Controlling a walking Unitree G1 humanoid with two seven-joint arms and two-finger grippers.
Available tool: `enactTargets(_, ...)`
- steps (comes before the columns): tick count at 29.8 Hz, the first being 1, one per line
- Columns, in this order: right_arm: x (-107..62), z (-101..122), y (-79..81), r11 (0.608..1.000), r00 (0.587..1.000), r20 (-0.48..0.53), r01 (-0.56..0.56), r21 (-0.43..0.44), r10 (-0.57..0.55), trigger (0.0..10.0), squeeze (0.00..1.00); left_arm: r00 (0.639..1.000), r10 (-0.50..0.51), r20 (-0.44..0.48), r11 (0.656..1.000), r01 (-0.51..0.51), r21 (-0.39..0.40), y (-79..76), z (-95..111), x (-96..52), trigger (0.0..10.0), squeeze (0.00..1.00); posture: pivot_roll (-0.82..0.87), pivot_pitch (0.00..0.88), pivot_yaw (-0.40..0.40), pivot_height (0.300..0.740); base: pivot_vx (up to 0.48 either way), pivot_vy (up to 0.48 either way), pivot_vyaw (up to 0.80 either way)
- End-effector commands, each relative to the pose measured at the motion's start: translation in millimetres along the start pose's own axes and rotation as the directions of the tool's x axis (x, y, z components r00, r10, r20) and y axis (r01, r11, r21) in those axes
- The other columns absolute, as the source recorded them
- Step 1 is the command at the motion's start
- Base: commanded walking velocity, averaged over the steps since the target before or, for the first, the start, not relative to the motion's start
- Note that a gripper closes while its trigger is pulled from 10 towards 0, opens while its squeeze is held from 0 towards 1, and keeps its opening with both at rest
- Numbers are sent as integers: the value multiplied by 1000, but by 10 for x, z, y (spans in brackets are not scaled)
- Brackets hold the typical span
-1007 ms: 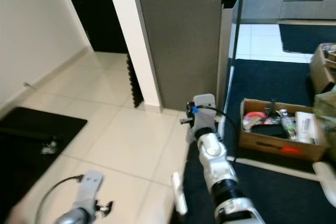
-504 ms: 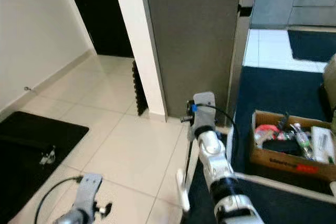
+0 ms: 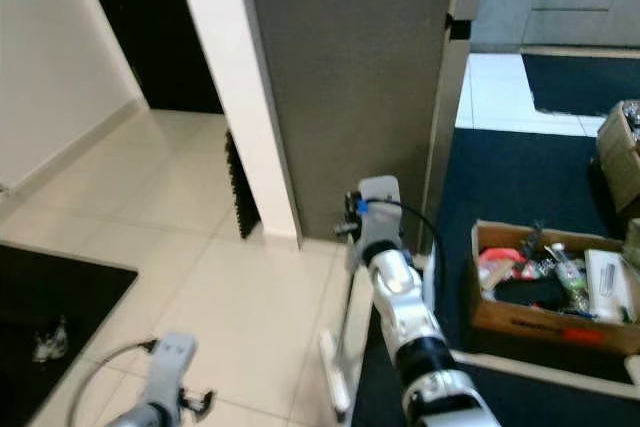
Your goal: Sweep floor
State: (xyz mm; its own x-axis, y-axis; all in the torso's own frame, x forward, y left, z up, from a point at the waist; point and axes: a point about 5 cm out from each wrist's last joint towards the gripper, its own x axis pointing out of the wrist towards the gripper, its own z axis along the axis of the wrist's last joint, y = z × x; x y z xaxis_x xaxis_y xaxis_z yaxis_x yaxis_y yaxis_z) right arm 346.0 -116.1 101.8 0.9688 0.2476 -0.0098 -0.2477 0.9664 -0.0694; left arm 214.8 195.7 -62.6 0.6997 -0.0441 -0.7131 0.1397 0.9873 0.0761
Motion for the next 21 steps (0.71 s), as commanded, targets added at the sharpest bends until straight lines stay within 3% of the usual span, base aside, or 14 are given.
enactTargets(1, 57, 91, 216, 995, 995, 35, -89, -32, 91, 10000, 0, 999, 25, -41, 1000, -25, -3, 83, -130, -47, 10000, 0, -76, 0, 81, 740, 480, 0, 0)
enactTargets(10, 63, 95, 457, 974, 975, 22, -222, -40, 223, 10000, 0, 998, 26, -50, 1000, -27, -11, 72, -174, -59, 10000, 0, -73, 0, 80, 740, 480, 0, 0)
enactTargets(21, 54, 68, 568, 955, 961, -2, -275, -109, 277, 10000, 0, 998, 26, -59, 1000, -26, -13, 57, -202, -65, 10000, 0, -69, 0, 77, 740, 480, 0, 0)
